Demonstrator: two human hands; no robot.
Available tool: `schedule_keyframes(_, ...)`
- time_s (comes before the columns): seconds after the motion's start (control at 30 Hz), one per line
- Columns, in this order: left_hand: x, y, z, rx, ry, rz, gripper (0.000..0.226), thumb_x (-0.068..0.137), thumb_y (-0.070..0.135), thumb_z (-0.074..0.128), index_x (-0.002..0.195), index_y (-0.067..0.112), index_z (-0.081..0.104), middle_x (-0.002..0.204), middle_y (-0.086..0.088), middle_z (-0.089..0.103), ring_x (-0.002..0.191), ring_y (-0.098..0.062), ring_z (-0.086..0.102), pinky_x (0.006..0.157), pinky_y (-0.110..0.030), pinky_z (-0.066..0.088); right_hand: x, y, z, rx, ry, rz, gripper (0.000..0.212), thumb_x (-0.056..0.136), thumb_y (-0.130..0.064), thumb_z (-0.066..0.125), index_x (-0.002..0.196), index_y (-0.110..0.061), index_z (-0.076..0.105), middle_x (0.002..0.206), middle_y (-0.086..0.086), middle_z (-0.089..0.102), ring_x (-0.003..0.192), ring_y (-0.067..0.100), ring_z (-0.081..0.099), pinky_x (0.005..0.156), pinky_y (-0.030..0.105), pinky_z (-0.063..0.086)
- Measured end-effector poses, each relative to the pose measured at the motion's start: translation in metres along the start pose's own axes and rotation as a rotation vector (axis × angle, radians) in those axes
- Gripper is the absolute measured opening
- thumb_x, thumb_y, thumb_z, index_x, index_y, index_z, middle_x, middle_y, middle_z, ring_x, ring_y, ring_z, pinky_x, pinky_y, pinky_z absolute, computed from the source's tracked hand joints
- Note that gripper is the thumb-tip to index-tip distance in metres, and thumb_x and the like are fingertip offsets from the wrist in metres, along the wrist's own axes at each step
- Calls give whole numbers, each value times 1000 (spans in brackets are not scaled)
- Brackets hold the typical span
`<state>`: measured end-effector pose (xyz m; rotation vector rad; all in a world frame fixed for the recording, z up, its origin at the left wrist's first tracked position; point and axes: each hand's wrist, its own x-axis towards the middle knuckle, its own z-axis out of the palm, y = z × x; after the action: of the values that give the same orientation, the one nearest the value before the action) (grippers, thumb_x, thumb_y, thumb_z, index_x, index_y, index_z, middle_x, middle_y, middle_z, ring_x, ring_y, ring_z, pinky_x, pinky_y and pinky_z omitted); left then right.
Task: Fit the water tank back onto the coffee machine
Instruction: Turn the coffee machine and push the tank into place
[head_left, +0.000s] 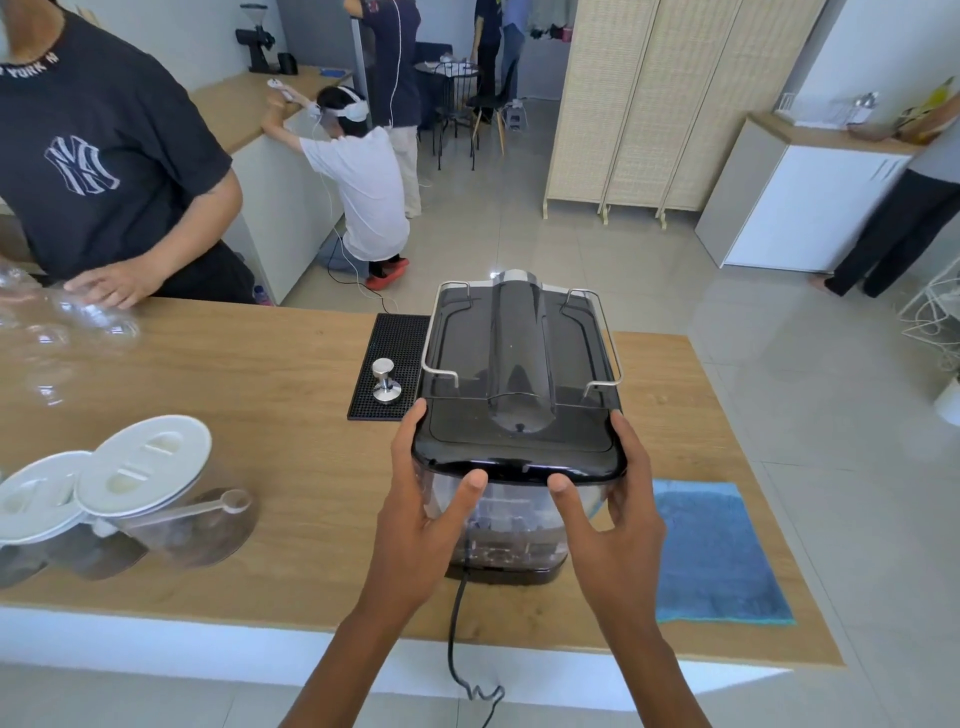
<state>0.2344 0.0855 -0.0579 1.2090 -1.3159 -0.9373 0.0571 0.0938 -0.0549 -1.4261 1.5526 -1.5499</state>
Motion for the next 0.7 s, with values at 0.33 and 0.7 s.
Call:
schedule_keyframes(0.33,-3,5,5,20,14,-23,83,87,56,61,155,46,15,146,43,40,140,8,41,119,-33,36,-1,-3,-1,-1,15,-23,80,81,-53,70,152,-38,37,156,-12,48,144,12,47,114,47,45)
schedule_keyframes(0.7,-1,24,0,96,50,8,77,85,73,50,151,55,17,159,-4,41,143,-42,38,114,-58,37,5,-19,-2,63,59,-87,74,85,-35,75,151,-28,44,147,-11,58,135,10,56,111,43,48)
